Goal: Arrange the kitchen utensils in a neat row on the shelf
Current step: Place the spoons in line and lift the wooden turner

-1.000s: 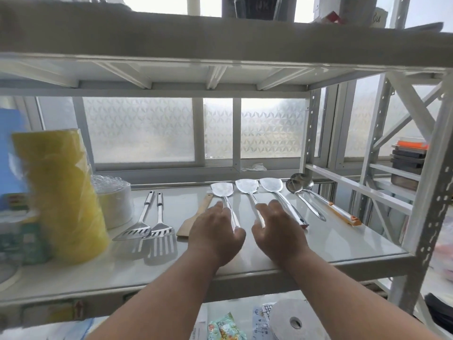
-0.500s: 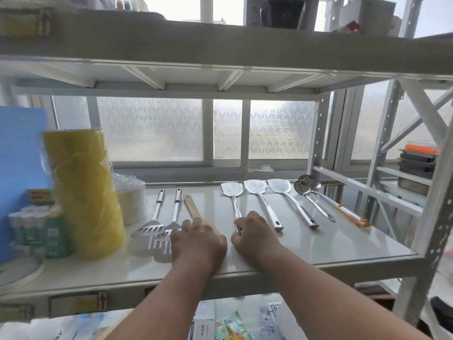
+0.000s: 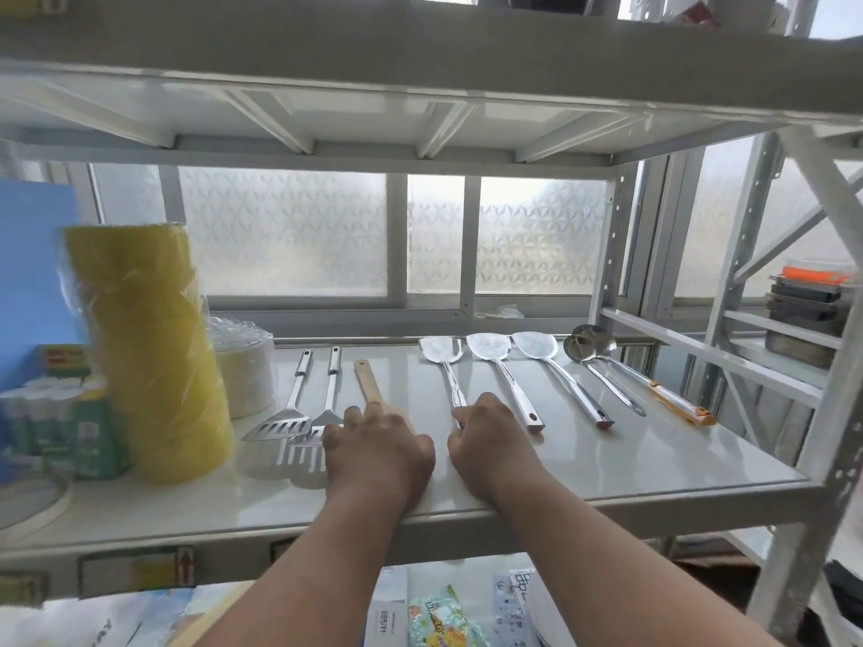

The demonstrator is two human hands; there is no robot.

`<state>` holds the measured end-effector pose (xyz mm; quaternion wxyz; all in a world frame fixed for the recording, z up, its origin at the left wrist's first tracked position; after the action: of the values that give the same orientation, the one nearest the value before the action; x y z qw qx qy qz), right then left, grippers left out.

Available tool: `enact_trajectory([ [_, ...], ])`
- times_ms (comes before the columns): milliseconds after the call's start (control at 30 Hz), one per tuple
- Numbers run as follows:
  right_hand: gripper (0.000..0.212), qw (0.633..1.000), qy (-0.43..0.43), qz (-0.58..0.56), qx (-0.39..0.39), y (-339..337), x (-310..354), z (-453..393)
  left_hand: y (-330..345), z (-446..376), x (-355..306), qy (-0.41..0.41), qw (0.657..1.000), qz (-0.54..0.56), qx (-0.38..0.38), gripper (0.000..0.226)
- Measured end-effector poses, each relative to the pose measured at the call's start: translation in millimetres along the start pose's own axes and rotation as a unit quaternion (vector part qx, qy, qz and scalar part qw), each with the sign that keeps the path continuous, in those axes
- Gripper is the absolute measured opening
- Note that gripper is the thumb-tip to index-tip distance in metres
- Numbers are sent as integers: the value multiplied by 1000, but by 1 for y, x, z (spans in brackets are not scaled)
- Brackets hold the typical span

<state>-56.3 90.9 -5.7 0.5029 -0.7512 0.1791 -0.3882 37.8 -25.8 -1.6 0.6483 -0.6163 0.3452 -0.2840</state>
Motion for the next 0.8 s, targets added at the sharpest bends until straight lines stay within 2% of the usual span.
enact_trajectory([
  [333,18,999,27,-13,18,4,-2,-8,0,0,0,-2,1000,0,-1,59],
  [800,24,999,31,-36,12,7,-4,-7,1,0,0,-4,1000,9,0,58],
])
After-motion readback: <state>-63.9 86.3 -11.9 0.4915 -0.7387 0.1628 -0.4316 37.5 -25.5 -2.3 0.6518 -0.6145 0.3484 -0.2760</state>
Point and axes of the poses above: each hand's wrist, its own z-axis away from the middle knuckle, its own y-axis out of the palm, x = y × z, the point moved 3 cm from there along -z, towards the middle knuckle, and after that the axes turned 13 degrees about x, right-handed, at the moved point
